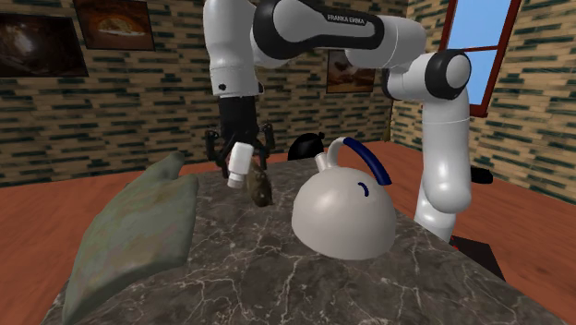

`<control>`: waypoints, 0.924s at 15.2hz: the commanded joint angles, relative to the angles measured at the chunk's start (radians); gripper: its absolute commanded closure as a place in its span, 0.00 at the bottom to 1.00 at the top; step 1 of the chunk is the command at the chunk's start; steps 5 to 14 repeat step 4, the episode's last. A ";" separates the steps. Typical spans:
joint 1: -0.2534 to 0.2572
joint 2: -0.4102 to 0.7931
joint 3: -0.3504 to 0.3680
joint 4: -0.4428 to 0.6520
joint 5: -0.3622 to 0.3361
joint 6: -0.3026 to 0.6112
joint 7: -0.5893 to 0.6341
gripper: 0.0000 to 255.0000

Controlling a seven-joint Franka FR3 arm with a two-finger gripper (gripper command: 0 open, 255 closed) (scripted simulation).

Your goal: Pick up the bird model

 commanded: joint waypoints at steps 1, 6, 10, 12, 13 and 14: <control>0.007 0.009 0.001 0.036 -0.006 -0.030 0.007 1.00; 0.011 0.015 0.002 0.059 -0.010 -0.047 0.011 1.00; 0.011 0.015 0.002 0.059 -0.010 -0.047 0.011 1.00; 0.011 0.015 0.002 0.059 -0.010 -0.047 0.011 1.00; 0.011 0.015 0.002 0.059 -0.010 -0.047 0.011 1.00; 0.011 0.015 0.002 0.059 -0.010 -0.047 0.011 1.00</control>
